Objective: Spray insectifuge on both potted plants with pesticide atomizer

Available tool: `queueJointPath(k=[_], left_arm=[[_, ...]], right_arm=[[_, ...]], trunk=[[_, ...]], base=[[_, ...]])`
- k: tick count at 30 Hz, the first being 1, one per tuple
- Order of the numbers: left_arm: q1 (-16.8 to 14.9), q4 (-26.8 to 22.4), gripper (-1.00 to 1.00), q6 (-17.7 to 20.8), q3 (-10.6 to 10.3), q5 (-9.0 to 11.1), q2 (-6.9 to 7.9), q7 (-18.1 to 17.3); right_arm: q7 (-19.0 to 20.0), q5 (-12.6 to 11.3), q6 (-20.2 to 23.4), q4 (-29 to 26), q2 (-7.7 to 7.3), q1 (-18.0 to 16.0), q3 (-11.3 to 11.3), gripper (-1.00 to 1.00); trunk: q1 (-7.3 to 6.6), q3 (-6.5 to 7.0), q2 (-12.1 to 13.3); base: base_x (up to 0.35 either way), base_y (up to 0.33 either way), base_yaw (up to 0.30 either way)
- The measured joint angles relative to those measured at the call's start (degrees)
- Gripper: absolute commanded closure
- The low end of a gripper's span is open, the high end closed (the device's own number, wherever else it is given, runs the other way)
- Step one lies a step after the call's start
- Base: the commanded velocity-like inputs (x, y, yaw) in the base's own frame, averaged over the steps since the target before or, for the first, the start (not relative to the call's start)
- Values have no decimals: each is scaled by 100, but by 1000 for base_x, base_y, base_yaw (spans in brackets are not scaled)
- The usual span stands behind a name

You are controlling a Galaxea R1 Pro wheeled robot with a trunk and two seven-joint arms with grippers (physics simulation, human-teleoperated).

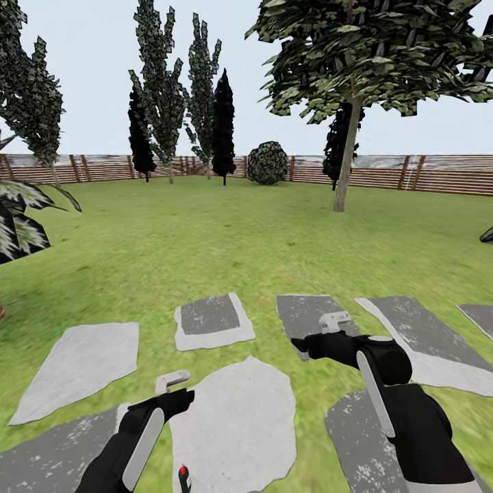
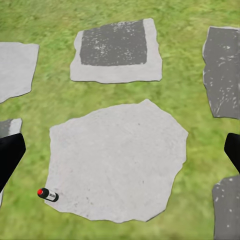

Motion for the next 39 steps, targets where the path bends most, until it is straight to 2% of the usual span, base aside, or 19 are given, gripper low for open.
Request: queueJointPath(k=[16, 29, 35, 39], left_arm=[[2, 8, -100, -8, -7, -5, 5, 26], [0, 290, -100, -76, 57, -14, 14, 30], [0, 341, -100, -110, 67, -4, 132, -40], [-1, 348, -100, -84, 79, -6, 302, -329]], right_arm=[[-1, 1, 0, 0, -2, 0, 34, -100], [-1, 2, 0, 1, -5, 0, 31, -100], [-1, 2, 0, -1, -10, 0, 18, -100], [-1, 1, 0, 0, -11, 0, 25, -100]], trunk=[[352, -287, -642], [637, -521, -1163], [769, -628, -1404], [857, -700, -1565]], base=[[0, 0, 0], [0, 0, 0], [0, 0, 0], [0, 0, 0]])
